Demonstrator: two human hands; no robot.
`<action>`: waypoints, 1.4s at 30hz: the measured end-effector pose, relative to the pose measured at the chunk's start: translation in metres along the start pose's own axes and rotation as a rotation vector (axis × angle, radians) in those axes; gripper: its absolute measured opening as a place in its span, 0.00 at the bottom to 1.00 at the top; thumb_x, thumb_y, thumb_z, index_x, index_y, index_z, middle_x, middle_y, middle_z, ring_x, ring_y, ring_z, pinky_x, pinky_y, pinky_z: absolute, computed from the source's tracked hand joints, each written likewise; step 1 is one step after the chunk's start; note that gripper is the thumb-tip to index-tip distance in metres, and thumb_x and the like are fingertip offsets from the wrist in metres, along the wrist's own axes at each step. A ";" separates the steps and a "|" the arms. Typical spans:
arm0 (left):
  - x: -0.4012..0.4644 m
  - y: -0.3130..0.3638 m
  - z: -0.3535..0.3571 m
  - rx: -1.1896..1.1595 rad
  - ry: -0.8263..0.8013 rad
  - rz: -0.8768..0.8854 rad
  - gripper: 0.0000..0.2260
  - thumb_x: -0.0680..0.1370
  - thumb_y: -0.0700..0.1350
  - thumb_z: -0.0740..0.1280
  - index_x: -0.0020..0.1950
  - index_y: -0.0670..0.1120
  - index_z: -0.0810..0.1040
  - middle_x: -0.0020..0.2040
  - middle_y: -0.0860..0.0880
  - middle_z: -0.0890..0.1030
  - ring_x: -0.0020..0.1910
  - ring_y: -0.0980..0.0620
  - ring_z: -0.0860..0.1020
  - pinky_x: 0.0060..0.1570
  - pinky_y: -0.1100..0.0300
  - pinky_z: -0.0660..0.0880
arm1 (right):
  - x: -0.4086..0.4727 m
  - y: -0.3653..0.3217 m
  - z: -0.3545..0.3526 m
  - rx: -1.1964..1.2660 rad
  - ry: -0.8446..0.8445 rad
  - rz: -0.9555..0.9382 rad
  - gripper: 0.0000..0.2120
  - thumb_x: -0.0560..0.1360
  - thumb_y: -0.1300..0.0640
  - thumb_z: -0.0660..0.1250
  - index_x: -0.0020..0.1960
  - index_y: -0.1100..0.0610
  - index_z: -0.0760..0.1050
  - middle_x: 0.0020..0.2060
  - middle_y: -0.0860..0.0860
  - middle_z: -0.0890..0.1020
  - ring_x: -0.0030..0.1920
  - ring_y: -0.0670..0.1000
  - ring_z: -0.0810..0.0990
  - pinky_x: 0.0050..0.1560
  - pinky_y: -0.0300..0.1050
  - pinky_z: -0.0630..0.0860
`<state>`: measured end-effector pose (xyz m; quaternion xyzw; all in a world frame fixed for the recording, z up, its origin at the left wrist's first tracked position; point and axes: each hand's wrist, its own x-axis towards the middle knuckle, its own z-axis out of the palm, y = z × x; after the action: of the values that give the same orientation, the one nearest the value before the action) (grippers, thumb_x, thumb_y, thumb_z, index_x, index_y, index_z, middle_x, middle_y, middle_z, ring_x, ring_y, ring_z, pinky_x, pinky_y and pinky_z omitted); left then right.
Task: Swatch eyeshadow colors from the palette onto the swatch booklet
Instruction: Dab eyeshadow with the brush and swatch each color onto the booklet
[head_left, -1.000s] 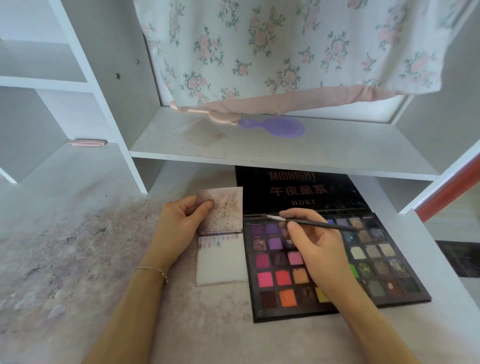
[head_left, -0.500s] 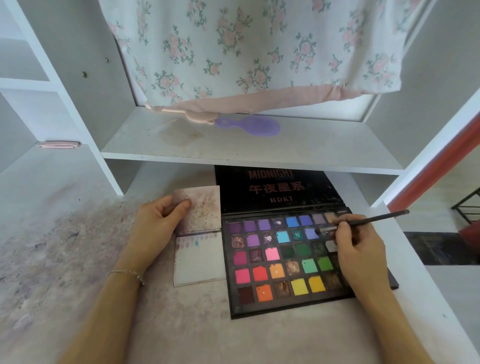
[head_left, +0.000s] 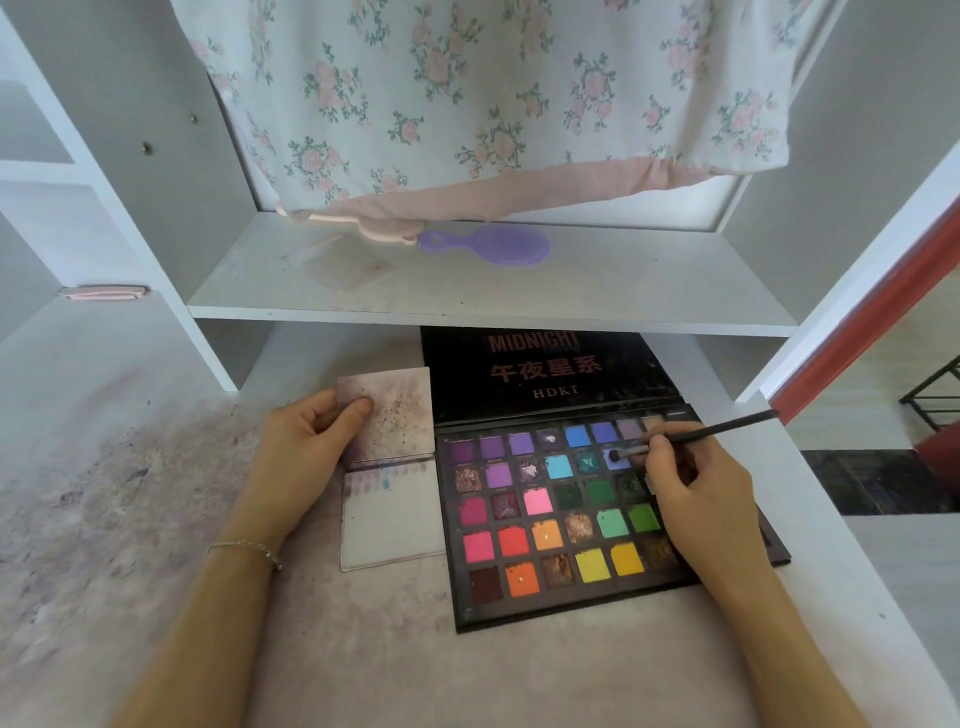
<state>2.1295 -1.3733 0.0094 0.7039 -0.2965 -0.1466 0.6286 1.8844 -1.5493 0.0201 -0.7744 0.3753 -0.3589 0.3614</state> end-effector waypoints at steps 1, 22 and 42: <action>0.000 0.000 0.000 0.005 0.004 0.005 0.07 0.75 0.45 0.66 0.40 0.55 0.82 0.39 0.58 0.84 0.40 0.58 0.82 0.37 0.70 0.76 | 0.000 0.000 0.000 -0.012 -0.017 -0.004 0.14 0.76 0.62 0.61 0.38 0.44 0.68 0.34 0.40 0.76 0.39 0.27 0.74 0.31 0.22 0.69; -0.002 0.006 0.002 0.000 -0.017 0.028 0.07 0.76 0.43 0.65 0.43 0.52 0.80 0.39 0.58 0.84 0.39 0.60 0.81 0.37 0.70 0.75 | -0.022 -0.064 0.057 0.313 -0.269 -0.050 0.10 0.74 0.61 0.63 0.40 0.47 0.72 0.32 0.51 0.78 0.32 0.51 0.76 0.32 0.41 0.72; -0.001 0.006 0.001 -0.039 -0.044 0.060 0.06 0.75 0.44 0.65 0.45 0.54 0.80 0.42 0.57 0.84 0.43 0.57 0.82 0.40 0.66 0.77 | -0.027 -0.075 0.102 0.234 -0.443 0.003 0.04 0.73 0.57 0.65 0.41 0.49 0.74 0.35 0.49 0.83 0.38 0.44 0.80 0.37 0.36 0.77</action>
<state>2.1265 -1.3732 0.0148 0.6791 -0.3281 -0.1489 0.6395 1.9805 -1.4627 0.0259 -0.7865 0.2440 -0.2210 0.5225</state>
